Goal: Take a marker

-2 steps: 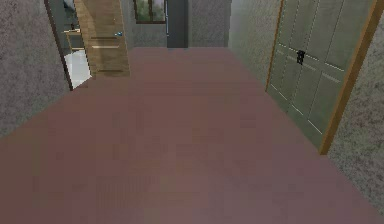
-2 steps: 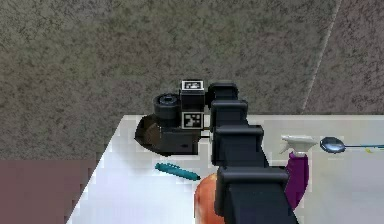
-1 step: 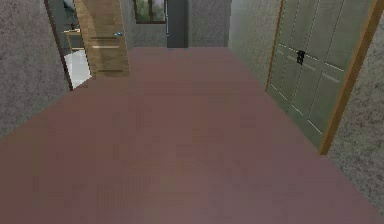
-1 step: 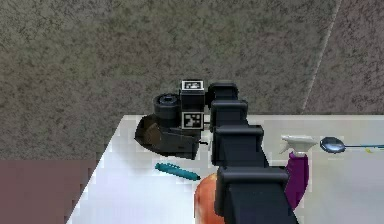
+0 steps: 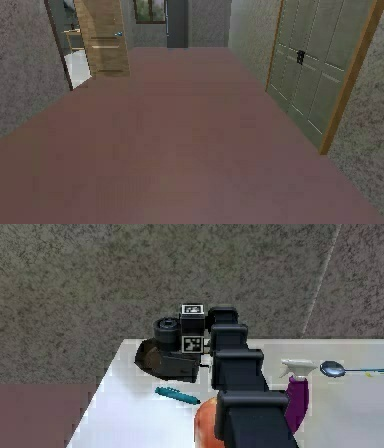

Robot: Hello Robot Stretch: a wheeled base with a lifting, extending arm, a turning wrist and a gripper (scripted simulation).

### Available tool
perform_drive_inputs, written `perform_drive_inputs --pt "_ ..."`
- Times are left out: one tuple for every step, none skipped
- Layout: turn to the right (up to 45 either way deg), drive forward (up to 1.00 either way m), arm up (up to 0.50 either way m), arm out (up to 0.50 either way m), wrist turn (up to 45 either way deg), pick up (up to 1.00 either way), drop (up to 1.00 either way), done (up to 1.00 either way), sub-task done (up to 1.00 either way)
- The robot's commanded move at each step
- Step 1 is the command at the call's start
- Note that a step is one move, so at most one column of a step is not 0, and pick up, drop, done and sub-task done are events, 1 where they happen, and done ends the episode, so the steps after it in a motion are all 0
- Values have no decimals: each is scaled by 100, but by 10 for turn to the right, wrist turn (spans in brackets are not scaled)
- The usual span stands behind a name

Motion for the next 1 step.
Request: perform_drive_inputs --pt "0 0 0 0 0 100 0 0 0"
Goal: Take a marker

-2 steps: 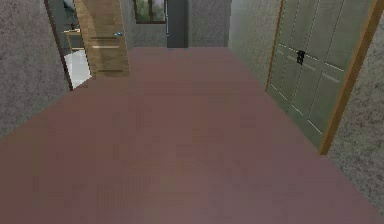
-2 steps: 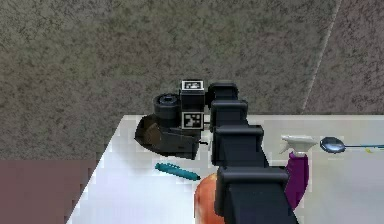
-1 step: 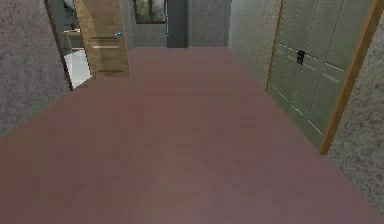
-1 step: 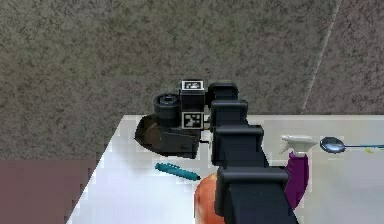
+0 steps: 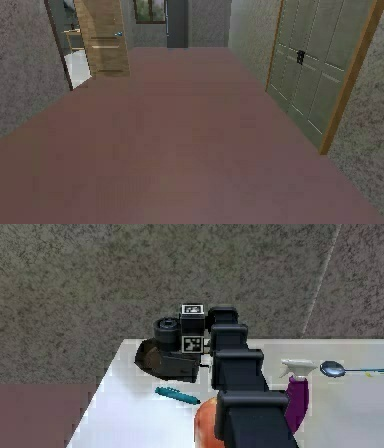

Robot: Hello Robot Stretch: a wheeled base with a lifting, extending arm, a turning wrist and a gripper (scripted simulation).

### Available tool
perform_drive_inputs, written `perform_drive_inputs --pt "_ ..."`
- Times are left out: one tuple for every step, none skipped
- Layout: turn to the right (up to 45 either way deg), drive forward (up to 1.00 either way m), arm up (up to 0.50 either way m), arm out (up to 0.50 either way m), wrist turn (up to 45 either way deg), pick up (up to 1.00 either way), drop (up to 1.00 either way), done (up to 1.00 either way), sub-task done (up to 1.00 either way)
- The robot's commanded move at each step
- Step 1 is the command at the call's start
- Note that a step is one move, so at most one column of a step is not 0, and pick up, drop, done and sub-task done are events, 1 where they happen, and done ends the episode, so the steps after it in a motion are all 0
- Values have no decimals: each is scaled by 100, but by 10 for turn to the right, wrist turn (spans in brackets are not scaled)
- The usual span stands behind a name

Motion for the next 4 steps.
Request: perform_drive_inputs --pt "0 0 0 -2 0 0 0 0 0" --pt "0 0 -14 0 0 0 0 0 0" --pt "0 0 0 0 0 100 0 0 0" --pt "0 0 10 0 0 0 0 0 0"
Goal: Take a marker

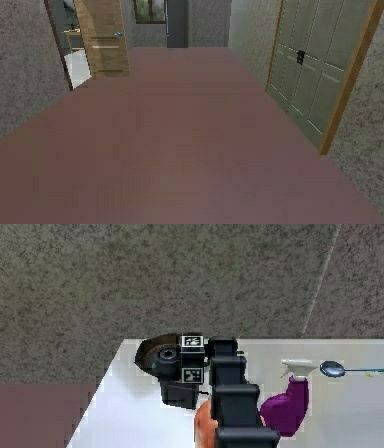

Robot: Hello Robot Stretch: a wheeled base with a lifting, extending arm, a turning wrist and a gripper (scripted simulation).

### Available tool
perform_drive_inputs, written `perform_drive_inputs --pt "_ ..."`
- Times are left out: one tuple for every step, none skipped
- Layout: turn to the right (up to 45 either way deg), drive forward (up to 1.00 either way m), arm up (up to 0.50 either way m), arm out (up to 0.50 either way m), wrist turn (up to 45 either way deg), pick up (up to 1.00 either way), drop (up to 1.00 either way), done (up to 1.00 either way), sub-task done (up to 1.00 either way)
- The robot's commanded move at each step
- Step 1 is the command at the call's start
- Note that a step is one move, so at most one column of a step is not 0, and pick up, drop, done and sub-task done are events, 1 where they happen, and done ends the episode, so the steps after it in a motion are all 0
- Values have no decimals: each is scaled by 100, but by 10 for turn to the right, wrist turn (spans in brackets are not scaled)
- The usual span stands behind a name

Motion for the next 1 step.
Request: perform_drive_inputs --pt "0 0 0 0 0 0 0 100 0"
